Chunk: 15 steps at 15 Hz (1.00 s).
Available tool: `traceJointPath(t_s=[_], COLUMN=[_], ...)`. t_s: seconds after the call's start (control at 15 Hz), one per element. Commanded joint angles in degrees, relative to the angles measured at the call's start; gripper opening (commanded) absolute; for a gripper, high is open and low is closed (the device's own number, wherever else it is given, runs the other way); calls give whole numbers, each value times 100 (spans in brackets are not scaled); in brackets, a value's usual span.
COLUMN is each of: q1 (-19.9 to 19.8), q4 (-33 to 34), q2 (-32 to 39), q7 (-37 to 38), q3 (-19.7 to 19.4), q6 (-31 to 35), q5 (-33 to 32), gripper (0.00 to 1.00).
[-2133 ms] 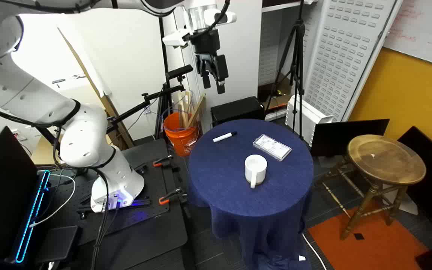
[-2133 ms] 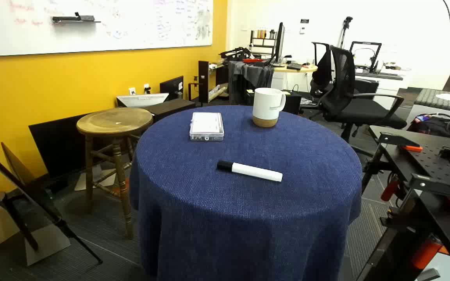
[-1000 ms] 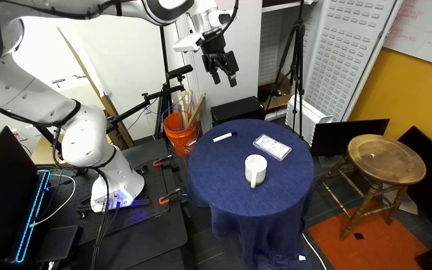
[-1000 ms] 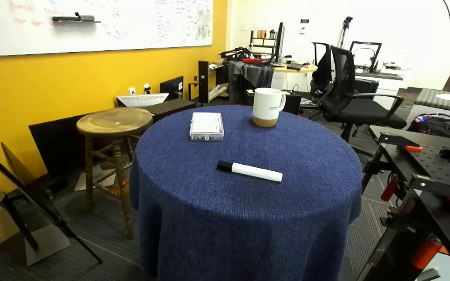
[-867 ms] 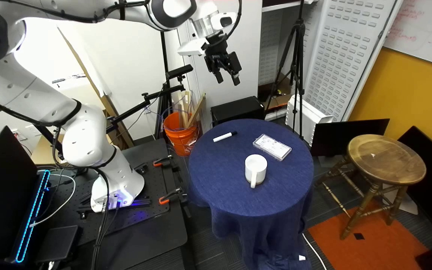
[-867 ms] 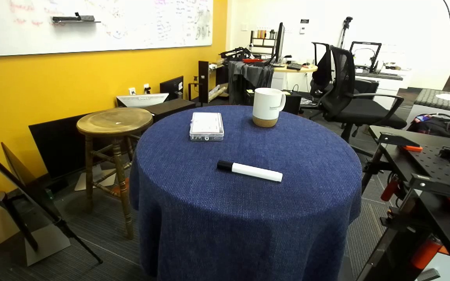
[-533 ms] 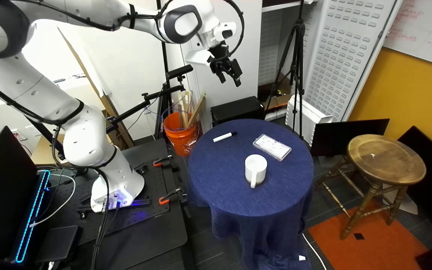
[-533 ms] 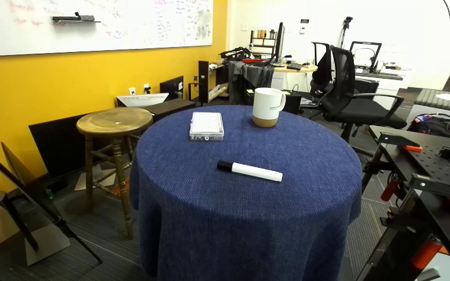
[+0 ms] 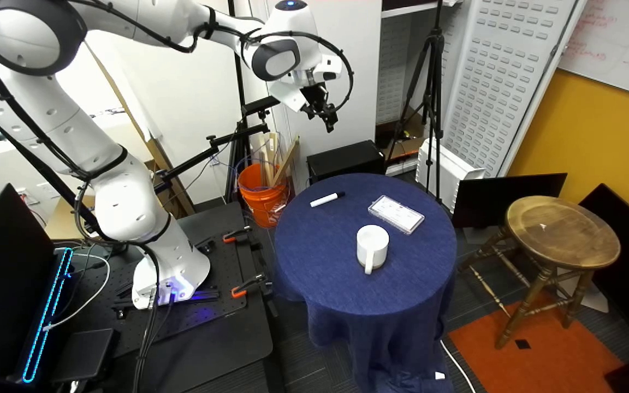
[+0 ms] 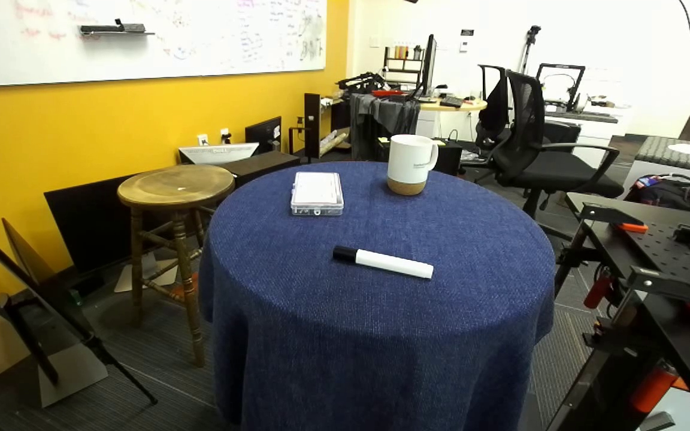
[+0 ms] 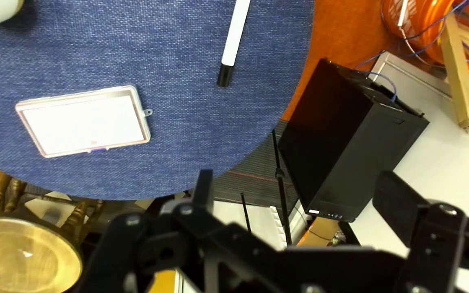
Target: Rotate the marker
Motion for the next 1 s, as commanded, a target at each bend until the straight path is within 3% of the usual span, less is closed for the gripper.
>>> traceJointPath(t_s=[0.0, 0.47, 0.73, 0.93], q1=[-64, -63, -55, -9], q4=[184, 60, -141, -254], q2=[252, 204, 491, 917], q7=[221, 72, 258, 108], q3=[139, 136, 171, 195], q6=[-151, -24, 927, 1695], q5=[-234, -122, -67, 434], gripper=[100, 100, 100, 100])
